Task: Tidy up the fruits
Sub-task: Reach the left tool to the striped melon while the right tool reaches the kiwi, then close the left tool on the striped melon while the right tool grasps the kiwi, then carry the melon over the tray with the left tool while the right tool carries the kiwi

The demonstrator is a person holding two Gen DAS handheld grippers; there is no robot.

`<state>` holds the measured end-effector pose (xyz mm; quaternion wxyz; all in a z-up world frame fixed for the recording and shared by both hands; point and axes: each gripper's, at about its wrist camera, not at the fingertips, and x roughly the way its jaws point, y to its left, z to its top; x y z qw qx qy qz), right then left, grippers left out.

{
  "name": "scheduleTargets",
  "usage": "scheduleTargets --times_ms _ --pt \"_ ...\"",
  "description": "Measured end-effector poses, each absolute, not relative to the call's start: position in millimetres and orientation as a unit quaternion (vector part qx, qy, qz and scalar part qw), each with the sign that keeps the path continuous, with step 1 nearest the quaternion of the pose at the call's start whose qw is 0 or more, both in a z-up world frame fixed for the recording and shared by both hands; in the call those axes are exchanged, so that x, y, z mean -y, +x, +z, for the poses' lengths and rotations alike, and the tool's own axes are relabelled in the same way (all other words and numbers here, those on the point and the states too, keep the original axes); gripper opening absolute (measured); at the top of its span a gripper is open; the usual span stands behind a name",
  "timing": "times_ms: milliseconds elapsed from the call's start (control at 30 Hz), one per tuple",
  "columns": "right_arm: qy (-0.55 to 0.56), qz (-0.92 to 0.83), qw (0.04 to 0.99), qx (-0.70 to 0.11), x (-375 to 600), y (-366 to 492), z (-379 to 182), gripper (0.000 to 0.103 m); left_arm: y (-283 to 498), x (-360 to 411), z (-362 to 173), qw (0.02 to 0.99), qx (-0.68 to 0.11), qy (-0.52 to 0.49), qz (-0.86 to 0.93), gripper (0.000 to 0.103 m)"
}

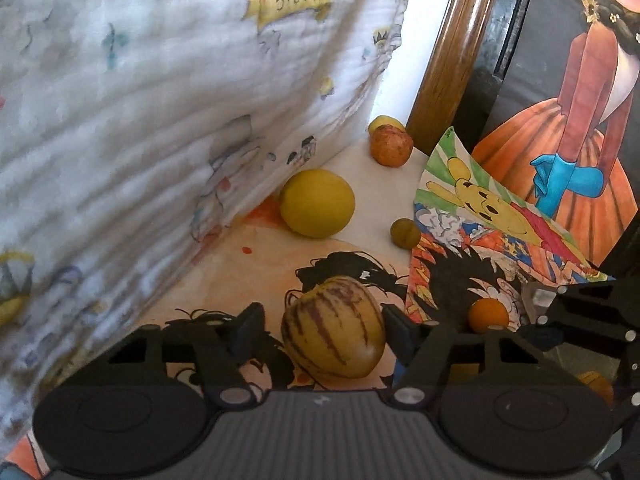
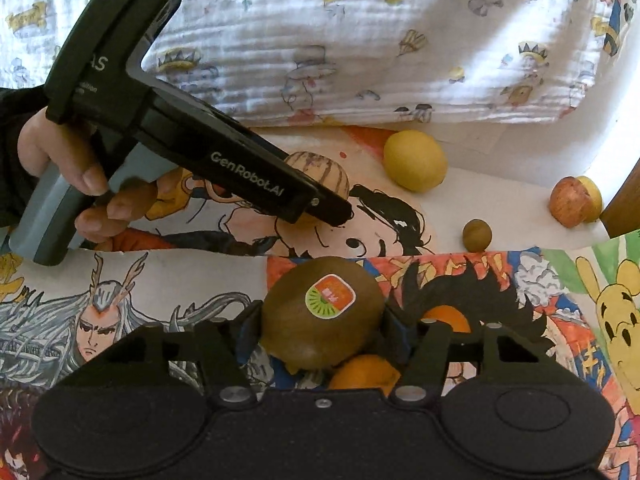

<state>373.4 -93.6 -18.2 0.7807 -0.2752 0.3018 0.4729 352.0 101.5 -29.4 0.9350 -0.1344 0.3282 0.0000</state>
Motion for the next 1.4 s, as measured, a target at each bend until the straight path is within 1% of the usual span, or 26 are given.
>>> scheduleTargets --times_ms 133,200,500,767,1067,1233,1400 --pt "-0.268 0.475 0.782 -0.301 93.3 374.8 -18.8 0.064 353.4 -98.4 -29.4 0.935 -0.331 -0.131 -0.004 0.062" --pt "-0.265 0.476 0.783 -0.302 93.4 375.7 -19.3 0.064 353.8 -97.3 -29.6 0.935 -0.331 -0.129 -0.007 0.058" --pt "-0.263 0.473 0.789 -0.292 95.6 372.4 -21.1 0.063 352.7 -100.0 -28.8 0.933 -0.332 -0.141 -0.002 0.056" --pt "-0.232 0.467 0.805 -0.284 106.8 368.2 -15.9 0.062 340.2 -103.6 -24.5 0.931 -0.331 -0.154 0.02 0.056" --pt "-0.195 0.449 0.838 -0.243 141.7 341.8 22.5 0.062 312.9 -84.3 9.9 0.942 -0.3 -0.149 0.015 0.056" --pt "-0.188 0.426 0.857 -0.222 176.2 319.1 45.2 0.062 295.4 -60.2 29.9 0.948 -0.281 -0.148 -0.004 0.056" --pt "-0.181 0.399 0.872 -0.219 216.1 295.3 56.6 0.062 279.7 -32.0 40.0 0.95 -0.274 -0.148 -0.03 0.056"
